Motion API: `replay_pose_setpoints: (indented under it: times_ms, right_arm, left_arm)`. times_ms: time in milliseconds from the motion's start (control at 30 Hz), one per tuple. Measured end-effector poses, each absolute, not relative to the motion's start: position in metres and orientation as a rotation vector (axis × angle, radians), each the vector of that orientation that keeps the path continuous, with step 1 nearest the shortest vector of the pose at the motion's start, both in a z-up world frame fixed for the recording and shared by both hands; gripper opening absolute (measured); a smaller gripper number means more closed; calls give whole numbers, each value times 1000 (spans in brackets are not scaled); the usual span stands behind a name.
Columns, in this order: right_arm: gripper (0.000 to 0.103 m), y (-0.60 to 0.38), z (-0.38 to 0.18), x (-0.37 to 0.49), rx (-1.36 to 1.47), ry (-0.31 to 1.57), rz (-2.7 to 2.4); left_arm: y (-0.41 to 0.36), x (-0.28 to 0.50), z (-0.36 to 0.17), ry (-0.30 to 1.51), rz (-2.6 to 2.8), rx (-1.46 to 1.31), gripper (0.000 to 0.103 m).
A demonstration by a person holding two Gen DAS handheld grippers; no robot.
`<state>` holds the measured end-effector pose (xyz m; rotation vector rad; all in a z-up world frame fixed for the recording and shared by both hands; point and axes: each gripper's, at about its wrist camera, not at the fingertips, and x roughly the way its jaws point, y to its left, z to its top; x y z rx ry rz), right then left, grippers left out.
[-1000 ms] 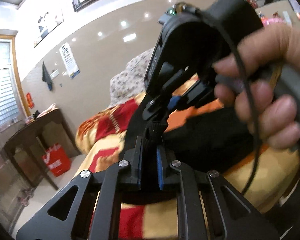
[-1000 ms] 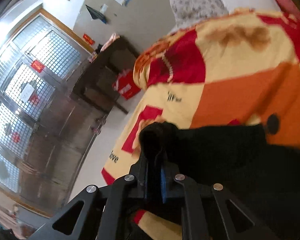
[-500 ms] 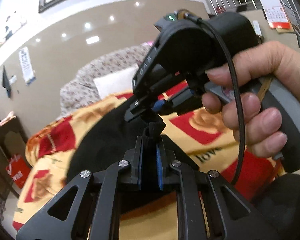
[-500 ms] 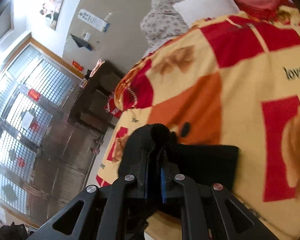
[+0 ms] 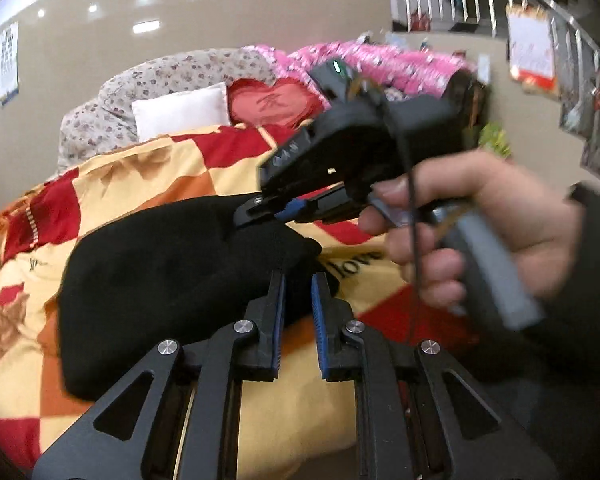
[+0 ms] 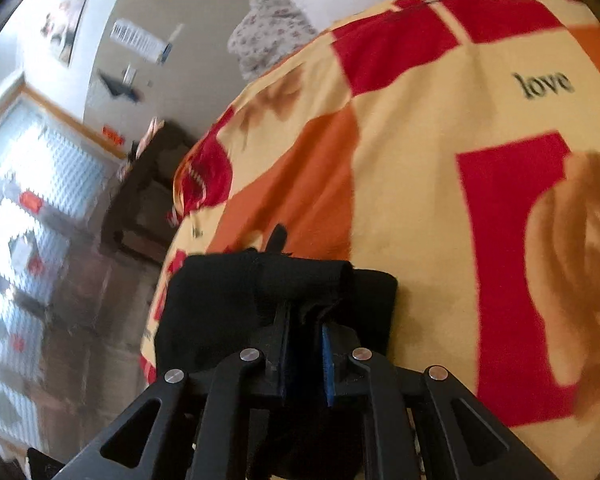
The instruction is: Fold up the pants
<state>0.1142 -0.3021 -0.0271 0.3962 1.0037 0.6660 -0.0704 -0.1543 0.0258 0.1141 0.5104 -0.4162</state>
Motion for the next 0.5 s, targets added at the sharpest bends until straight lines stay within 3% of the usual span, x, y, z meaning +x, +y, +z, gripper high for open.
replay_pose_setpoints:
  times_ms: [200,367,500]
  right_arm:
    - [11,-309,-7,96,300,910,521]
    - [12,-291,40,45,100,745,507]
    - [12,-250,40,7,-46,760,712]
  left_arm:
    - [-82,-99,37,462,-244,15,13]
    - [-43,-78,21,572,-199,-122,13]
    - [-44,-63,9,616,-245,-144,13]
